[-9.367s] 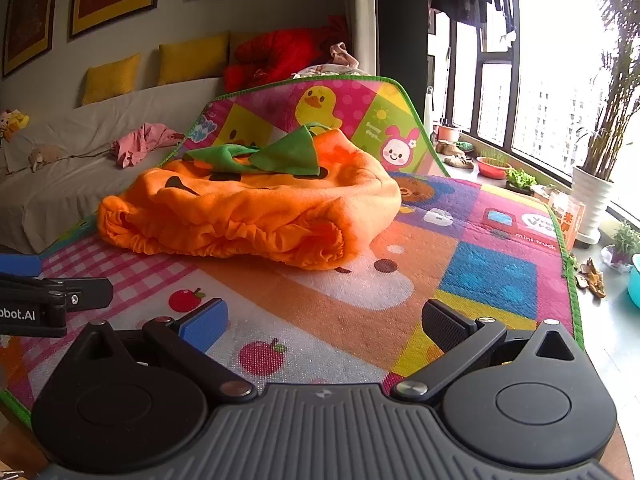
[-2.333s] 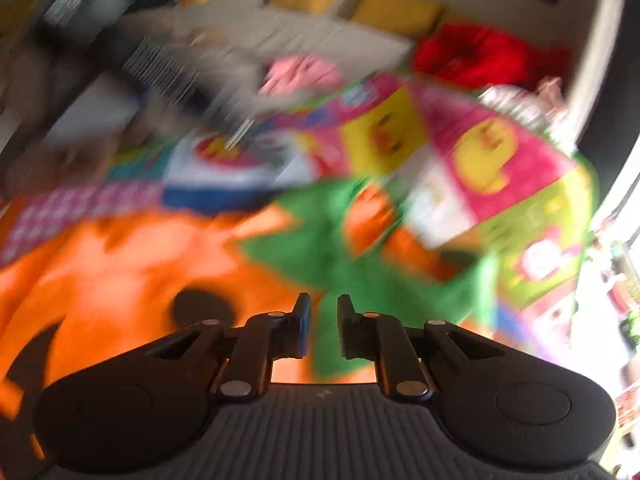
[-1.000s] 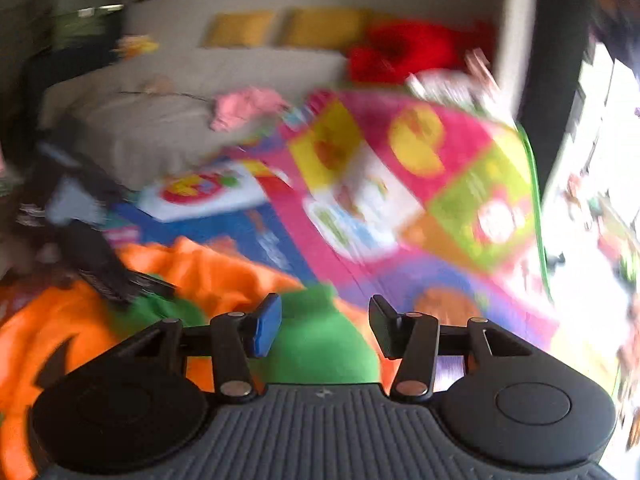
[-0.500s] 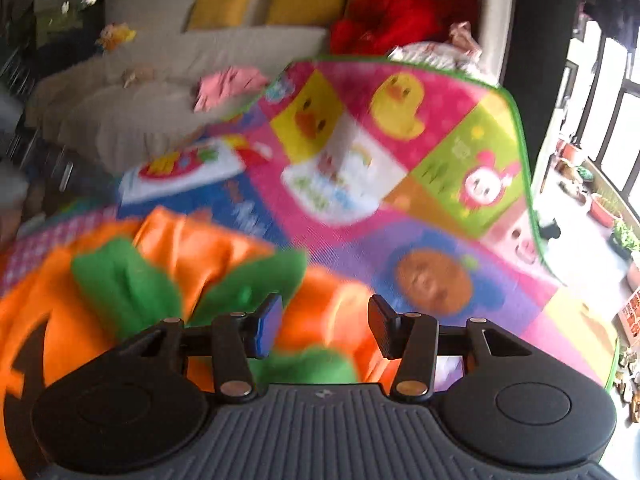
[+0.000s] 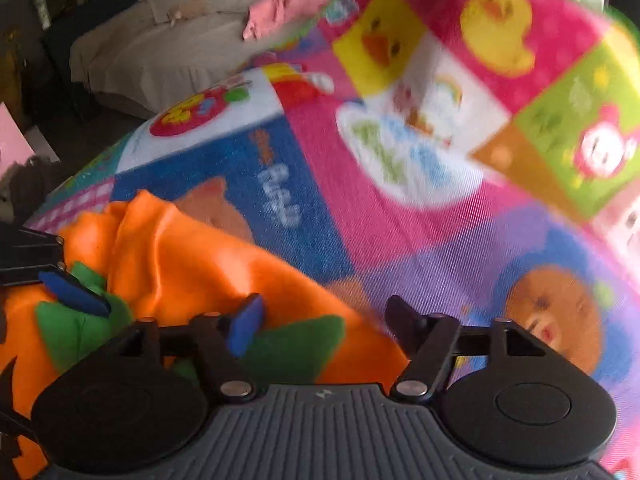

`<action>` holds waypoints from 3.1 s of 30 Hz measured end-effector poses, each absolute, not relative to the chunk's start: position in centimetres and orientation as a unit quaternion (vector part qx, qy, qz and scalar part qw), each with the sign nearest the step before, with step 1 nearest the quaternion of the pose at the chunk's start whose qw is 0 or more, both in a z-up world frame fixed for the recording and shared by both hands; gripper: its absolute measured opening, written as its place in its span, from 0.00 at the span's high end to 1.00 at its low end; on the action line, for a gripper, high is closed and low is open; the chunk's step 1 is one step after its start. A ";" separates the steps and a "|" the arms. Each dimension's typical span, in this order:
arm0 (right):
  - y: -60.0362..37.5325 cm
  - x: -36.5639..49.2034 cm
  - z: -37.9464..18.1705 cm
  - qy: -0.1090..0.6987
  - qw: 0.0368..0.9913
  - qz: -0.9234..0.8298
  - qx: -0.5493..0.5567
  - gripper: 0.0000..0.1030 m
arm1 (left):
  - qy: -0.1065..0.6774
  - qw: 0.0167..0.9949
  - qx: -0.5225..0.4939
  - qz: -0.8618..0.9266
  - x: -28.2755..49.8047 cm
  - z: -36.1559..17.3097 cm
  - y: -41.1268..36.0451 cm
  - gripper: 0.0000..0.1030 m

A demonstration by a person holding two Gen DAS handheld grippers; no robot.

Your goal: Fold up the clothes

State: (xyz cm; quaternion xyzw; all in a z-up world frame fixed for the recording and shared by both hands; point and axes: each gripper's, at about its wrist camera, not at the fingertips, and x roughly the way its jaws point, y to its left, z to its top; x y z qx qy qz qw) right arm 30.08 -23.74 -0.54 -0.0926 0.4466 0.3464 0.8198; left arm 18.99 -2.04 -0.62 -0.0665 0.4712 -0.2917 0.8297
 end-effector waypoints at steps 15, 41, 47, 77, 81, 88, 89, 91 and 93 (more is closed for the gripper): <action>-26.0 16.6 6.1 0.376 0.835 0.396 -0.073 0.87 | 0.464 0.845 -0.032 -0.263 17.8 -0.2 -3.4 0.00; -24.0 1.2 1.8 0.262 0.870 0.314 -0.274 0.75 | 0.464 0.814 -0.286 -0.200 13.9 -0.9 4.6 0.42; -22.1 1.1 3.2 0.214 0.867 0.298 -0.338 0.35 | 0.450 0.826 -0.266 -0.212 13.7 -0.4 4.2 0.61; -18.1 17.7 0.9 0.134 0.856 0.258 -0.428 0.39 | 0.332 0.897 -0.174 -0.235 26.5 4.8 3.7 0.78; -18.6 20.1 -1.1 0.152 0.861 0.203 -0.441 0.71 | 0.331 0.898 -0.171 -0.233 25.3 4.9 4.4 0.78; -19.5 13.5 2.2 0.111 0.856 0.206 -0.462 0.80 | 0.315 0.902 -0.160 -0.249 19.8 6.5 5.3 0.81; -19.5 12.2 1.9 0.111 0.851 0.211 -0.468 0.80 | 0.314 0.901 -0.160 -0.252 18.8 6.5 5.5 0.81; -19.4 9.7 1.0 0.117 0.842 0.221 -0.478 0.80 | 0.323 0.897 -0.161 -0.256 17.0 6.0 5.5 0.81; -19.2 7.4 -0.2 0.126 0.835 0.231 -0.484 0.80 | 0.340 0.892 -0.158 -0.253 15.2 4.9 5.6 0.78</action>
